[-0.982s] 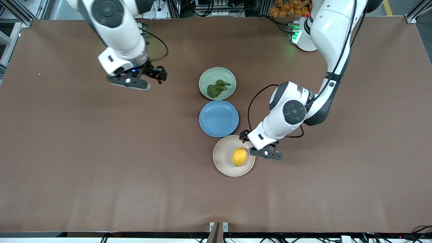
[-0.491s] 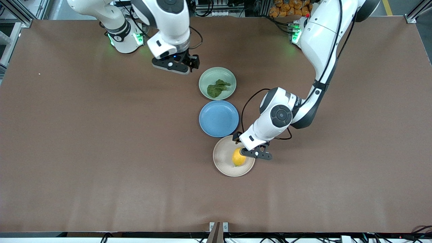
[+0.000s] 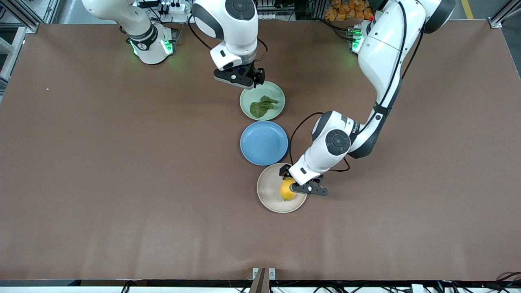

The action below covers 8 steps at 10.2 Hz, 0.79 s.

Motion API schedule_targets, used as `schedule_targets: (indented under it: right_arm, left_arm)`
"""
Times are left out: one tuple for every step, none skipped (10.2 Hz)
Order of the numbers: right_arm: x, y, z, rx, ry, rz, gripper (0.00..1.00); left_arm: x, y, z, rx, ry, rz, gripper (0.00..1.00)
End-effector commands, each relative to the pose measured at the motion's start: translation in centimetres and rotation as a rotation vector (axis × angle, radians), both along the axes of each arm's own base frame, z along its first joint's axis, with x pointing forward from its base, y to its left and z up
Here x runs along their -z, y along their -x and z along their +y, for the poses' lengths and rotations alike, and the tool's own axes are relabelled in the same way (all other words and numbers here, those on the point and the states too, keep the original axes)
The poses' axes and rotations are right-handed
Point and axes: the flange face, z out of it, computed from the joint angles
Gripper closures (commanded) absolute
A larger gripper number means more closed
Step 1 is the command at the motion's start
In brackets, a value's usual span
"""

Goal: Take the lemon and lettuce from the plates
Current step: 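Lower both grippers and close them on the lemon and lettuce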

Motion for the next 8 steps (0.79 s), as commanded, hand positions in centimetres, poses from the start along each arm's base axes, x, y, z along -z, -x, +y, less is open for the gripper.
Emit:
schedule_targets:
  right_arm:
    - [1.7,-0.7,0.7,0.051,-0.023,-0.009,0.00]
    - [2.5,-1.1,0.8,0.063,-0.028,-0.011,0.00]
    - [3.5,-1.3,0.9,0.067,-0.030,-0.009,0.00]
    - [4.8,-1.6,1.3,0.115,-0.039,-0.016,0.00]
    - [6.3,-2.0,1.7,0.152,-0.051,-0.023,0.00]
    - [7.2,-2.1,1.8,0.162,-0.047,-0.019,0.00]
    - [8.2,-2.0,1.9,0.168,-0.037,-0.012,0.00]
    - [9.1,-1.7,2.2,0.191,-0.029,-0.007,0.00]
  left_arm:
    - [0.0,-1.0,-1.6,-0.065,0.047,-0.014,0.00]
    - [0.6,-1.1,-2.3,-0.077,0.054,-0.011,0.00]
    - [1.0,-0.9,-2.8,-0.074,0.058,-0.018,0.00]
    - [1.8,-0.9,-2.7,-0.079,0.060,-0.020,0.00]
    - [2.5,-0.9,-2.8,-0.082,0.064,-0.028,0.00]
    - [3.0,-0.8,-2.9,-0.084,0.069,-0.036,0.00]
    - [3.4,-0.8,-2.8,-0.086,0.069,-0.037,0.00]
    - [3.9,-0.7,-2.8,-0.087,0.069,-0.039,0.00]
